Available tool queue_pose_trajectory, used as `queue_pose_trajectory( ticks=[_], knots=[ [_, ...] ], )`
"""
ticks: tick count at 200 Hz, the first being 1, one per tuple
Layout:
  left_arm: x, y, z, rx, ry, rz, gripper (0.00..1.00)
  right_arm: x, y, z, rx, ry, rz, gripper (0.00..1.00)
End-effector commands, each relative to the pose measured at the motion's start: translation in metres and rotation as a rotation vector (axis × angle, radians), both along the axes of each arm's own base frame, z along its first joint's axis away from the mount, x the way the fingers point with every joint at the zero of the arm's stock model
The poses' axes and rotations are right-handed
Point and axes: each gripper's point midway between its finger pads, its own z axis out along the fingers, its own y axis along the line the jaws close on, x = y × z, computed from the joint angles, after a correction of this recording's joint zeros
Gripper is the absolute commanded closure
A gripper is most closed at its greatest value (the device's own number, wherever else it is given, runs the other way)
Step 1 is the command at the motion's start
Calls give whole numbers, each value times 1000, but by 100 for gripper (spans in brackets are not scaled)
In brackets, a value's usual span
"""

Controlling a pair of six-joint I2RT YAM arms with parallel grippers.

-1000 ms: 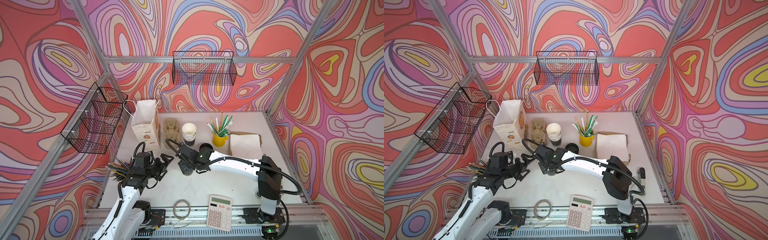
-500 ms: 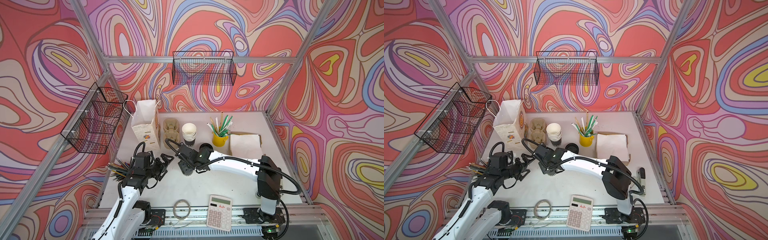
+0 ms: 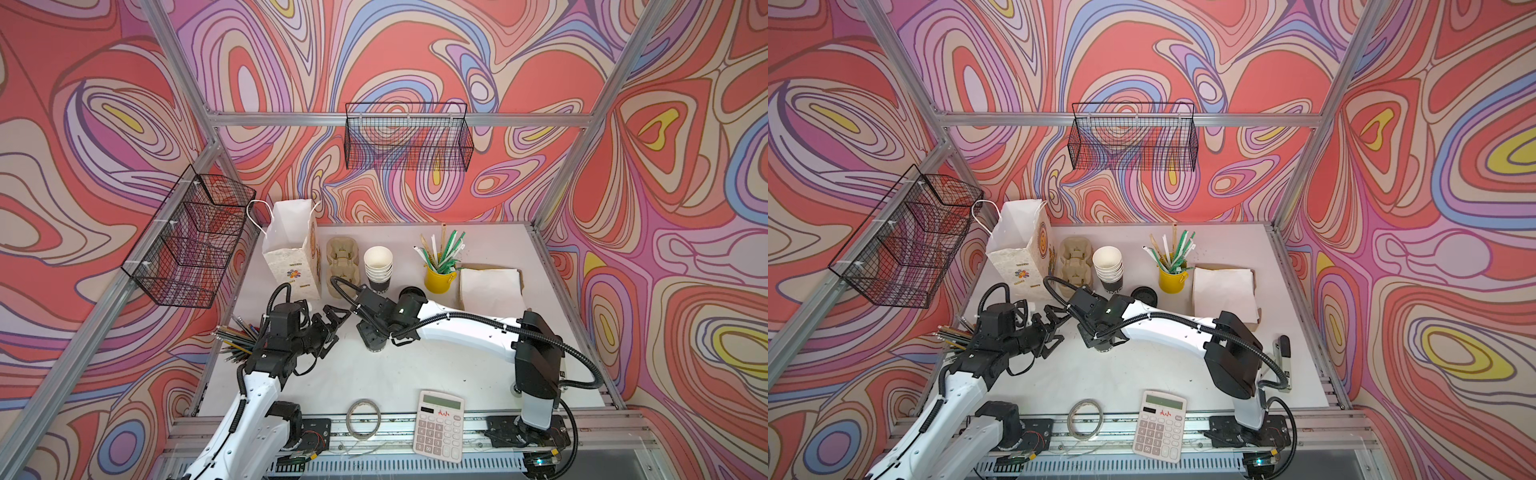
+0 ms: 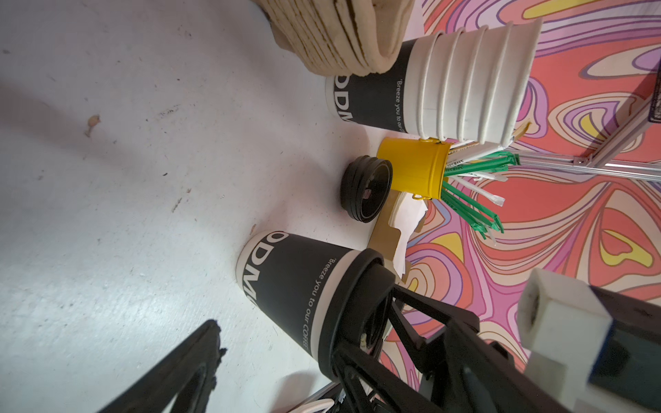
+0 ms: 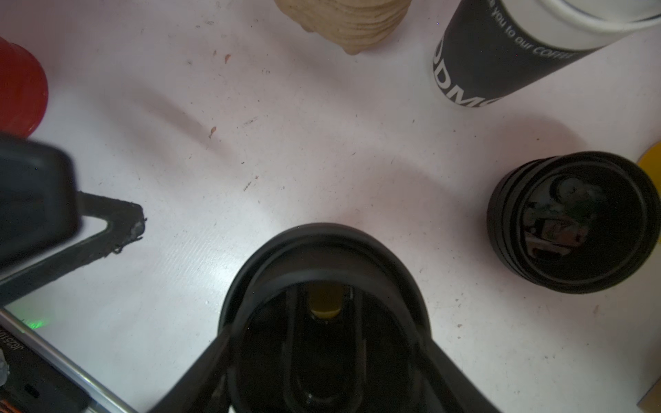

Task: Pack a coffee takeout order
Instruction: Pick up the coffee cup from the center of the table.

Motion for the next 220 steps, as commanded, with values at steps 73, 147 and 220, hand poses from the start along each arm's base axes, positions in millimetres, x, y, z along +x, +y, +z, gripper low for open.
queue_pose_trajectory(
  ticks=[73,147,220],
  knots=[
    [2,-12,15,-21,-75,-52,0,-9,-34,3,-91,34,-52,30],
    [2,-33,18,8,-95,-113,0,-10,-40,16,-69,15,-76,31],
    [3,-46,21,1,-113,-138,0,-14,-57,23,-80,8,-115,31]
  ],
)
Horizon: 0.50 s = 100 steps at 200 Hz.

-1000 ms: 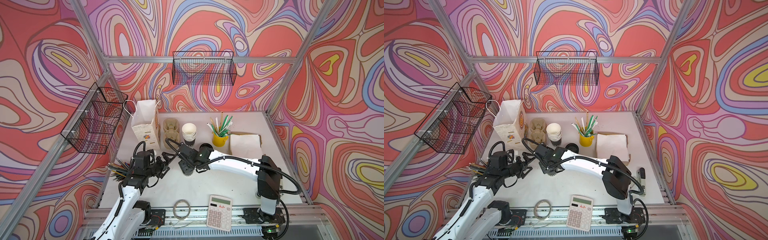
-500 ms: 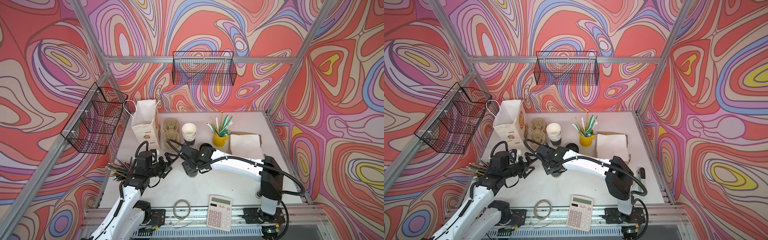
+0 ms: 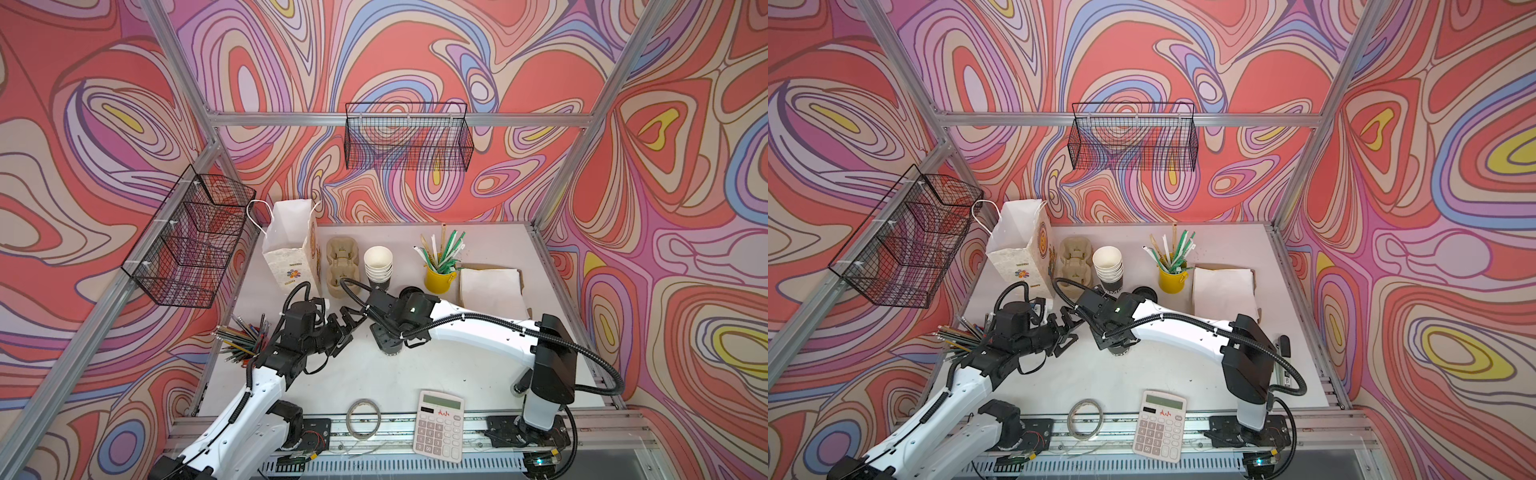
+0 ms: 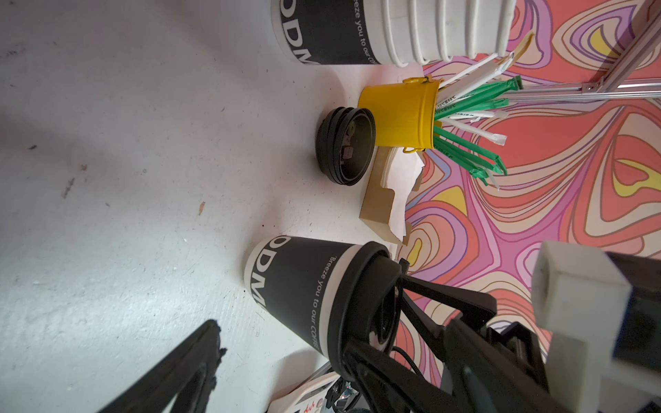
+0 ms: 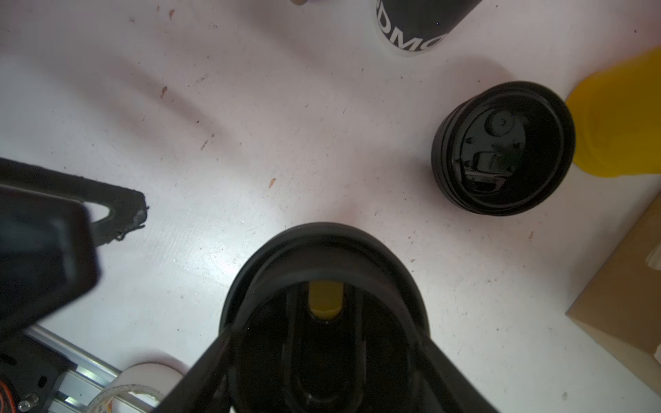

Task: Pack a coffee takeout order
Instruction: Pick up the coffee cup from the center of the table.

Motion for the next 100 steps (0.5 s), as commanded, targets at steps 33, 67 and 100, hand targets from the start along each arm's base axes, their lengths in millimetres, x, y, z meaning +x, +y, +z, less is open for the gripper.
queue_pose_trajectory(
  ticks=[33,67,100],
  knots=[
    [8,-12,18,-13,-61,-12,0,-3,-26,14,-21,-22,-60,31],
    [8,-28,23,-16,-94,-33,0,-7,-40,11,-48,-19,-82,31],
    [6,-44,21,13,-104,-76,0,-11,-54,10,-66,-17,-110,30]
  ],
)
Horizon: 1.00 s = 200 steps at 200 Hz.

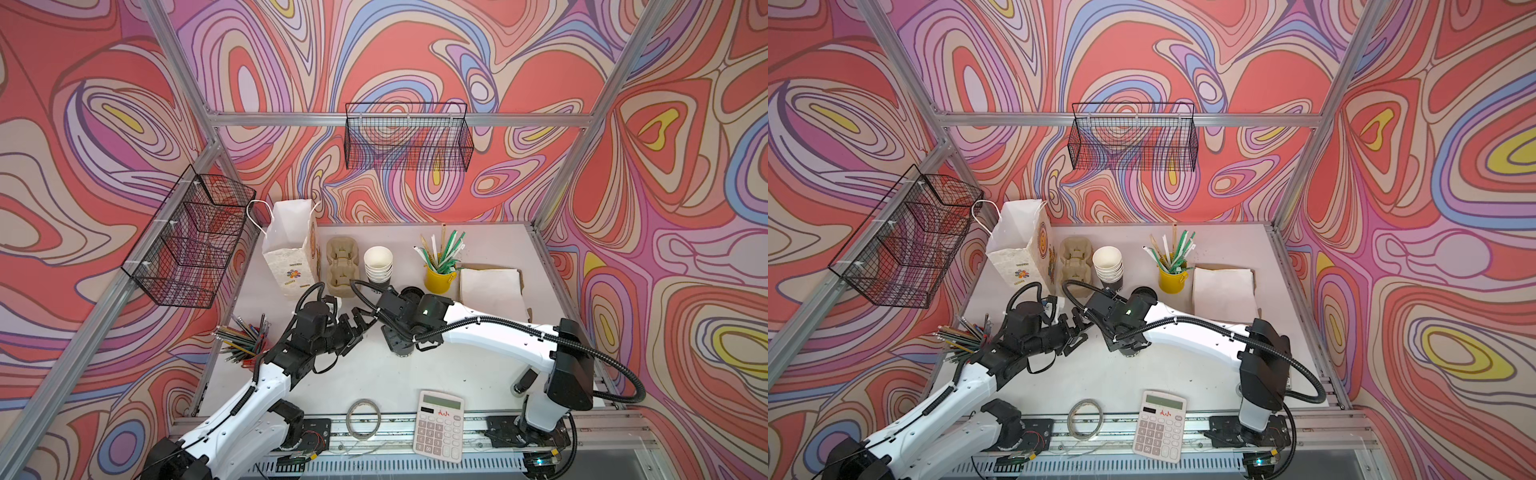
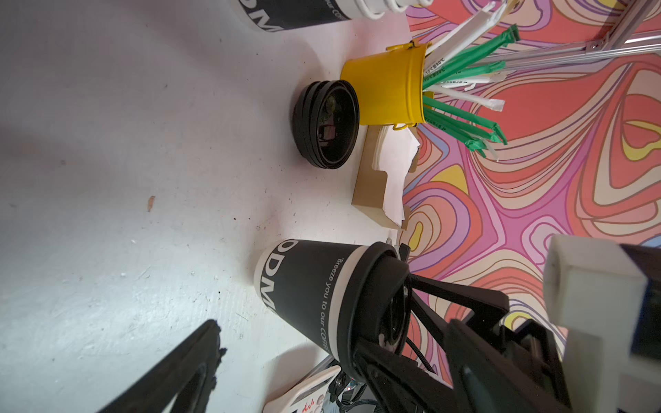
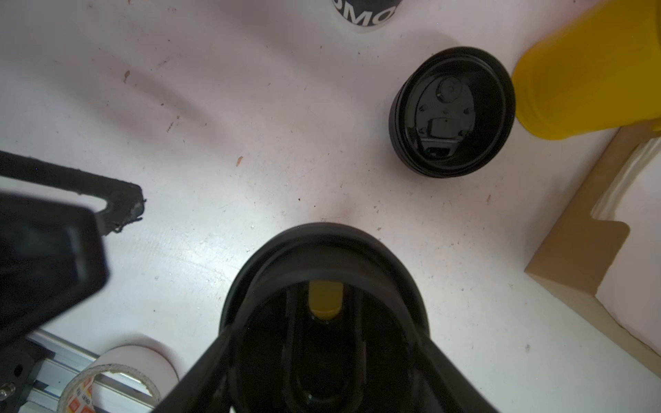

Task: Pack a coffee takeout order
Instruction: Pick up the coffee cup from the center of the table.

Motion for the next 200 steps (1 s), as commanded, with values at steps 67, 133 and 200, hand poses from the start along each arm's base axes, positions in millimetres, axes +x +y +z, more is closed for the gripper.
queue_pose_trajectory(
  ticks=[67,133,200],
  knots=[
    [14,-40,30,-15,-95,-58,0,-4,-59,5,-33,-15,-132,30],
    [8,-71,35,-11,-113,-120,0,3,-94,-4,-28,3,-195,31],
    [12,-98,48,-3,-144,-161,0,0,-132,-6,-51,-3,-271,31]
  ],
)
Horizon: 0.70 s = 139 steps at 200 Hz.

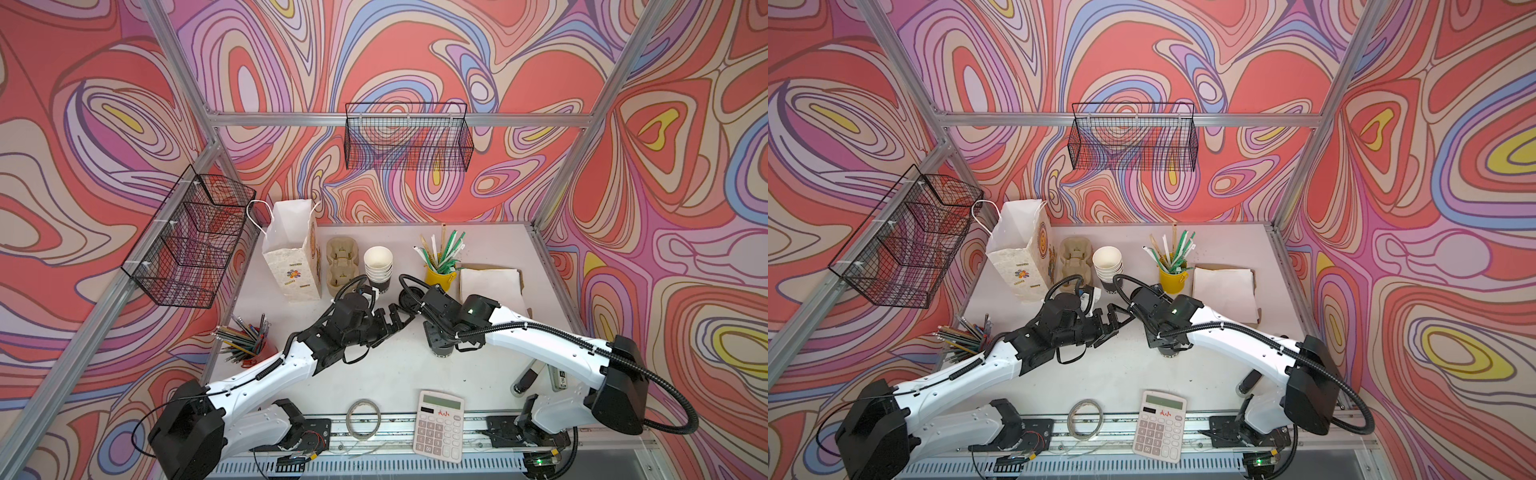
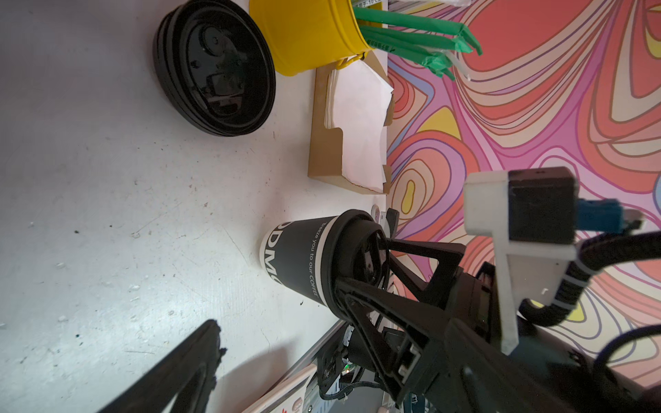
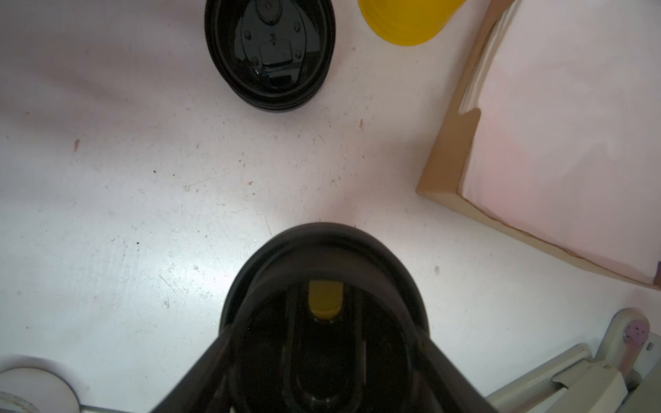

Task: Pack a coffee takeout order
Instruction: Pick up the coffee cup from the center of the table, then place the coffee cup at the bottom-right of the table.

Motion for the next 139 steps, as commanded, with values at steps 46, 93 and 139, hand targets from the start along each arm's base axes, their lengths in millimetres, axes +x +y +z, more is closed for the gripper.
queue_pose_trajectory(
  ticks=[46,93,139],
  knots=[
    [13,-33,27,-10,-78,-46,0,-1,-42,0,-6,-23,-109,31],
    [8,-42,20,-9,-66,-70,0,-1,-65,-6,-27,-18,-176,31],
    [5,-46,16,3,-61,-79,0,-1,-75,-11,-19,-13,-201,30]
  ],
)
